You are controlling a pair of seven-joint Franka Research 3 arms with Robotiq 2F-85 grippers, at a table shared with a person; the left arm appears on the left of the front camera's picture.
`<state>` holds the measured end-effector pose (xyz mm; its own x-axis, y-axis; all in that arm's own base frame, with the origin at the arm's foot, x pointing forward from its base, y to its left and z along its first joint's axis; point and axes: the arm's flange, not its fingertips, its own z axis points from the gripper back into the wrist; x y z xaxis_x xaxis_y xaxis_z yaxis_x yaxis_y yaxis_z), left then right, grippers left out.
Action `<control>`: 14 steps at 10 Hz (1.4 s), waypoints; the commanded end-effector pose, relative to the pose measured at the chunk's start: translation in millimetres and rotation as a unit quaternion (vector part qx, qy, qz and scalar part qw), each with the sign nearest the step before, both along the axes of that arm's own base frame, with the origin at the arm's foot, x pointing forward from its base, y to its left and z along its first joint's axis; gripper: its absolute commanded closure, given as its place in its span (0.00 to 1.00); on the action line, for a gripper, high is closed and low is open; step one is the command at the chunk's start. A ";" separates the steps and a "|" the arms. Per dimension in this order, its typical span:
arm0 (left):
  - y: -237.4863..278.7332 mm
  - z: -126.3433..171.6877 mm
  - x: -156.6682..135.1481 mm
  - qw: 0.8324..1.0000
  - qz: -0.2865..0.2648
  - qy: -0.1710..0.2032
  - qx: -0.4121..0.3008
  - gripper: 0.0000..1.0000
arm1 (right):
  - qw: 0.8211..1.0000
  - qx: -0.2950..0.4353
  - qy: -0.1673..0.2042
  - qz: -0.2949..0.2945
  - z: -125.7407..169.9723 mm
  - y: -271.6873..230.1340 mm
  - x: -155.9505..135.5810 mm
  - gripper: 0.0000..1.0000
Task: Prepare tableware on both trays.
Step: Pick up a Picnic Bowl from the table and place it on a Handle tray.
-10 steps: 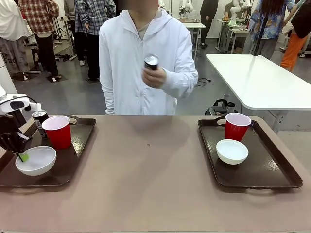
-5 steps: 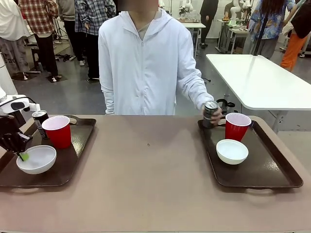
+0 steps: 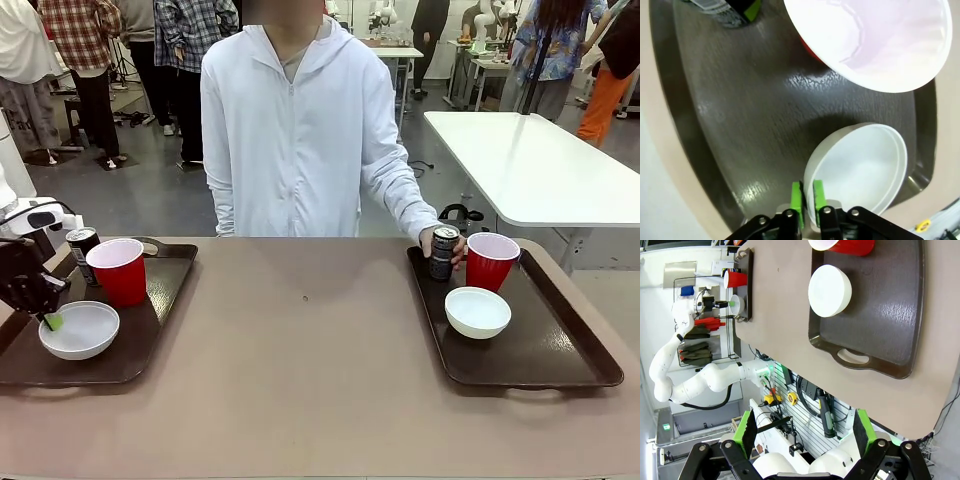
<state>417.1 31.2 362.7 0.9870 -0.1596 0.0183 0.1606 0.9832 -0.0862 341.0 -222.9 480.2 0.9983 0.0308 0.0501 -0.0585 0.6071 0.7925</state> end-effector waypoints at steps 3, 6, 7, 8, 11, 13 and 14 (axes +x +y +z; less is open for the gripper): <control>2.3 14.8 0.5 1.000 0.009 -0.015 -0.004 0.00 | 1.000 0.007 -0.009 0.003 -1.6 3.2 -2.3 0.00; -0.7 40.3 -3.4 1.000 0.006 -0.015 -0.002 0.35 | 1.000 0.007 -0.009 0.003 -1.6 3.2 -2.3 0.00; -3.1 47.5 -5.8 1.000 0.001 -0.006 -0.008 0.24 | 1.000 0.007 -0.009 0.003 -1.6 3.2 -2.3 0.00; -5.9 54.9 -8.4 1.000 -0.004 -0.002 -0.007 0.15 | 1.000 0.007 -0.009 0.003 -1.6 3.2 -2.3 0.00; -14.8 88.6 -24.2 1.000 -0.006 -0.006 -0.004 0.00 | 1.000 0.007 -0.009 0.003 -1.6 3.2 -2.3 0.00; -18.6 106.9 -35.1 1.000 -0.001 -0.019 0.005 0.00 | 1.000 0.007 -0.009 0.003 -1.6 3.2 -2.3 0.00; -18.7 110.8 -37.3 1.000 0.019 -0.022 0.007 0.00 | 1.000 0.007 -0.009 0.003 -1.6 3.2 -2.3 0.00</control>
<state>384.1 13.6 470.8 0.9842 -0.1648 0.0646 0.1702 0.9812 -0.0905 341.1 -222.6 480.3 0.9983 0.0316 0.0499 -0.0588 0.6073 0.7923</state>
